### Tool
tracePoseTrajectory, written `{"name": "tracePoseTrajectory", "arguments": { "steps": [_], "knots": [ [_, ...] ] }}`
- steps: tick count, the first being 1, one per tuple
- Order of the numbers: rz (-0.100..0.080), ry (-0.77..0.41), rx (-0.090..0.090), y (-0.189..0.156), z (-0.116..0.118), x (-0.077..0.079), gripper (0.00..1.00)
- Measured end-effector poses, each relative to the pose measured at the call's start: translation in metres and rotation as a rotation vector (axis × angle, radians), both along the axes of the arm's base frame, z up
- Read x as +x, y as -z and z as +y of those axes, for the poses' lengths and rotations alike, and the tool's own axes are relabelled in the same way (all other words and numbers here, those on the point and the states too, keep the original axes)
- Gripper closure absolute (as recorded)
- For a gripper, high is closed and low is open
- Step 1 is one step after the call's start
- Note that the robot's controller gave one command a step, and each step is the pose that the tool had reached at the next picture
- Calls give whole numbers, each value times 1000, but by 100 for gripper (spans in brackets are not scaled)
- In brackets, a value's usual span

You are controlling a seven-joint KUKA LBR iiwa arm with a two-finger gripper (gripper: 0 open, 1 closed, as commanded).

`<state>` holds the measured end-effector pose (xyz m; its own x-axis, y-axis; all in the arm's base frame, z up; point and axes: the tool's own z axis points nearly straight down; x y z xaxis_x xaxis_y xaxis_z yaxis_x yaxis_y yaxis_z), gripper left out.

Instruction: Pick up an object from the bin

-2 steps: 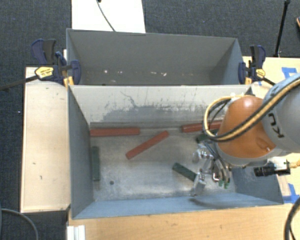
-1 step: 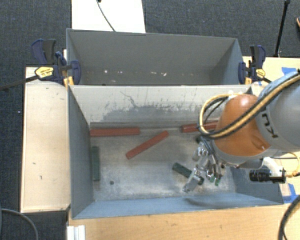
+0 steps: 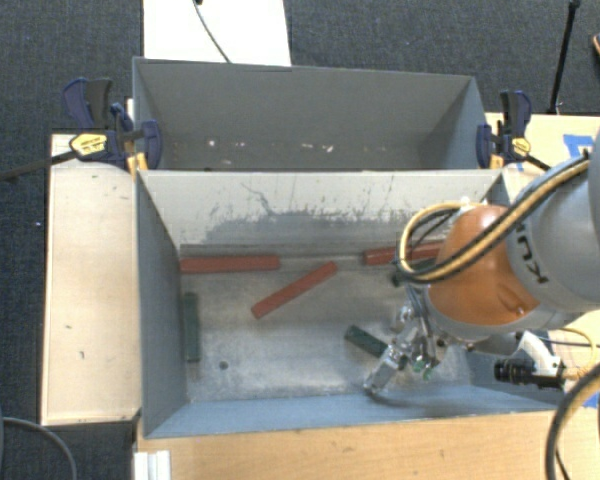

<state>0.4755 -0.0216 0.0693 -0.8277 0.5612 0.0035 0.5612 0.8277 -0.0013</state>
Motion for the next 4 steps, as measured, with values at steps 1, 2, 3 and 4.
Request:
{"name": "tracePoseTrajectory", "arguments": {
  "steps": [1, 2, 3, 4],
  "knots": [
    [0, -1, 0, 0, 0, 0, 0],
    [0, -2, 0, 0, 0, 0, 100],
    [-9, -7, -1, -41, 0, 1, 100],
    [-10, -13, -1, -95, 0, 2, 100]
  ]
}}
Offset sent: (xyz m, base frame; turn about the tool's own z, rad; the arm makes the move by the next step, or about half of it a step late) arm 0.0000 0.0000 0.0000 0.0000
